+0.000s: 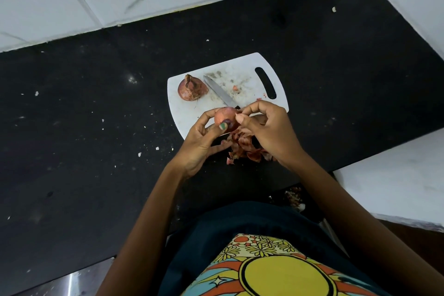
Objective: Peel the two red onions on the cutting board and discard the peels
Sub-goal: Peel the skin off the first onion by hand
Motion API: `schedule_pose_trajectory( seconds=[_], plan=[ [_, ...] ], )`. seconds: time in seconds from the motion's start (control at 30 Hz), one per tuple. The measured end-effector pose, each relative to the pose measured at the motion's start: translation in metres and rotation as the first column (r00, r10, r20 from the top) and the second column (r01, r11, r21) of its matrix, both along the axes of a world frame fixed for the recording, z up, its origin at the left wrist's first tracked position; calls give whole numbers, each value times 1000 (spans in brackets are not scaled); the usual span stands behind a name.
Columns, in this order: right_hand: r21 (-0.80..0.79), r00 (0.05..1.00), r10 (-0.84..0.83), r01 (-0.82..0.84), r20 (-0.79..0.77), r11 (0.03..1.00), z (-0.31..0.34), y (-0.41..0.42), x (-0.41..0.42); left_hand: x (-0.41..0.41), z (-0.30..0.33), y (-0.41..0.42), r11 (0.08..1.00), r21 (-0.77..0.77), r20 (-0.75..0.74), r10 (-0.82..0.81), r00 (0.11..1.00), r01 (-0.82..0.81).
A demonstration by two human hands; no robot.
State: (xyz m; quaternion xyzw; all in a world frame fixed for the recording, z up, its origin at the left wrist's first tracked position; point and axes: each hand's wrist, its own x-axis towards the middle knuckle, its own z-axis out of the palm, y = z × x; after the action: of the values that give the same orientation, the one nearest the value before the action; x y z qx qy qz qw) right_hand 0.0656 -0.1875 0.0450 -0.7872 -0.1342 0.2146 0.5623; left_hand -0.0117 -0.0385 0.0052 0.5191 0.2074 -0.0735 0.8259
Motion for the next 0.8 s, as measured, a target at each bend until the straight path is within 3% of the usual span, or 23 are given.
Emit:
schedule_pose_trajectory(
  seconds=[0.13, 0.2, 0.37, 0.6, 0.67, 0.8],
  plan=[
    [104, 986, -86, 101, -140, 989, 1, 1, 3, 0, 3, 1, 997, -71, 28, -25, 999, 27],
    [80, 981, -123, 135, -148, 988, -2, -1, 6, -1, 3, 0, 995, -92, 37, -43, 998, 46],
    [-177, 989, -129, 139, 67, 974, -24, -9, 11, -1, 2, 1, 992, -116, 25, -41, 999, 44],
    [-457, 957, 131, 1, 257, 889, -30, -12, 7, 0, 2, 1, 993, -116, 22, 2, 1000, 0],
    [-392, 962, 122, -17, 244, 920, -19, -9, 5, 0, 2, 1, 994, -110, 23, 8, 1000, -6],
    [-10, 996, 58, -59, -67, 998, 10, -4, -1, 0, 2, 0, 998, -60, 26, 4, 1000, -2]
  ],
)
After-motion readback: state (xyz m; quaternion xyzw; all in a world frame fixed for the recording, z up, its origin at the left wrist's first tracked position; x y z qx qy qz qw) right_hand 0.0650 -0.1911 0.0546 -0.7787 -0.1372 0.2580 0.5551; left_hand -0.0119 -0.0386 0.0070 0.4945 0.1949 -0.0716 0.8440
